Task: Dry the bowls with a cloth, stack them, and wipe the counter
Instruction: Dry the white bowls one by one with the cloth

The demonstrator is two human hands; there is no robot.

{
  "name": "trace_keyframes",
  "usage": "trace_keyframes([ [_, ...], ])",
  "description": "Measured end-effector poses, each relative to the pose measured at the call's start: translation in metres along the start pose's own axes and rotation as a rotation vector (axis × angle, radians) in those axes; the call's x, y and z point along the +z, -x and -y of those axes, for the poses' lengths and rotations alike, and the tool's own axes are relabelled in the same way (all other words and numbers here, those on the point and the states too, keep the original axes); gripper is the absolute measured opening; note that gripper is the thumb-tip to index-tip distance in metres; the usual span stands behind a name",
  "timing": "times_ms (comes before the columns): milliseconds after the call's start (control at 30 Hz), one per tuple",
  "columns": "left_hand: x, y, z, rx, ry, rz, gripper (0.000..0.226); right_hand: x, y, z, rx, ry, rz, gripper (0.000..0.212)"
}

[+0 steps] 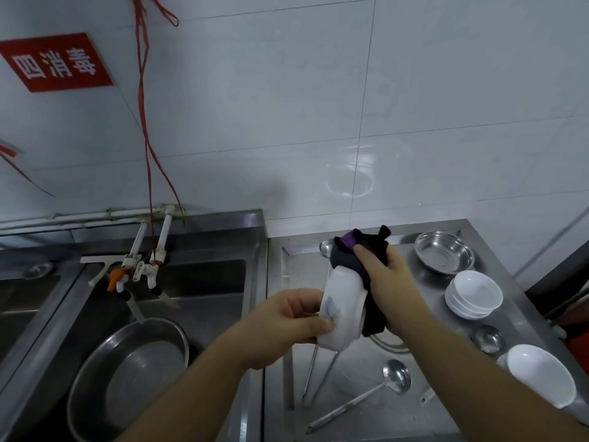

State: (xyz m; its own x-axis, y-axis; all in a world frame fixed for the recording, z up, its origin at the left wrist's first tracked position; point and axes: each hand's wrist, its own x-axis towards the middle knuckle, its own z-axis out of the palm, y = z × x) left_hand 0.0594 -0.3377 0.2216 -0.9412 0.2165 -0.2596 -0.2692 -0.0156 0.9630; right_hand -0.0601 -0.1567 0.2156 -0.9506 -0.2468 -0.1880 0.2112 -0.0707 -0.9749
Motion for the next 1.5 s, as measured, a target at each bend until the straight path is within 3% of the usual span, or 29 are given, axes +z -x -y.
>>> trace_keyframes([
  [67, -0.002, 0.000, -0.002, 0.024, 0.015, 0.029, 0.039, -0.005, -0.001, -0.007, 0.137, -0.107, -0.002, 0.023],
  [167, 0.001, -0.001, -0.005, 0.060, 0.111, 0.042, 0.045, -0.011, 0.002, -0.019, 0.410, -0.289, 0.095, 0.051],
  [233, 0.003, -0.003, -0.006, 0.082, 0.144, 0.028, 0.045, -0.013, 0.006, -0.024, 0.479, -0.364, 0.198, 0.063],
  [333, 0.006, -0.006, -0.008, 0.117, 0.181, -0.002, 0.045, -0.012, 0.005, -0.023, 0.457, -0.408, 0.222, 0.068],
  [467, 0.004, -0.011, -0.018, 0.114, 0.254, -0.028, 0.055, -0.004, 0.000, -0.013, 0.475, -0.372, 0.112, 0.059],
  [567, 0.002, -0.013, -0.026, 0.074, 0.366, -0.101, 0.036, -0.002, -0.005, -0.006, 0.433, -0.345, 0.043, 0.053],
  [667, 0.007, -0.016, -0.024, 0.119, 0.400, -0.119, 0.034, 0.003, -0.005, 0.000, 0.486, -0.425, 0.026, 0.048],
  [800, 0.020, -0.021, -0.016, 0.219, 0.303, -0.151, 0.037, 0.006, 0.001, -0.002, 0.550, -0.537, 0.032, 0.041],
  [967, 0.034, -0.027, -0.005, 0.247, 0.041, -0.153, 0.040, 0.007, 0.006, -0.006, 0.537, -0.564, -0.073, 0.038],
  [1067, 0.032, -0.028, -0.011, 0.247, 0.132, -0.153, 0.045, 0.001, 0.000, -0.004, 0.464, -0.496, -0.133, 0.037],
  [1200, 0.026, -0.032, -0.020, 0.185, 0.360, -0.221, 0.033, 0.004, -0.001, -0.005, 0.450, -0.468, -0.192, 0.031],
  [1367, 0.033, -0.038, -0.012, 0.236, 0.321, -0.320, 0.034, 0.017, 0.012, -0.011, 0.517, -0.540, -0.229, 0.028],
  [1500, 0.036, -0.042, -0.005, 0.237, 0.168, -0.426, 0.030, 0.031, 0.024, -0.010, 0.324, -0.430, -0.301, 0.020],
])
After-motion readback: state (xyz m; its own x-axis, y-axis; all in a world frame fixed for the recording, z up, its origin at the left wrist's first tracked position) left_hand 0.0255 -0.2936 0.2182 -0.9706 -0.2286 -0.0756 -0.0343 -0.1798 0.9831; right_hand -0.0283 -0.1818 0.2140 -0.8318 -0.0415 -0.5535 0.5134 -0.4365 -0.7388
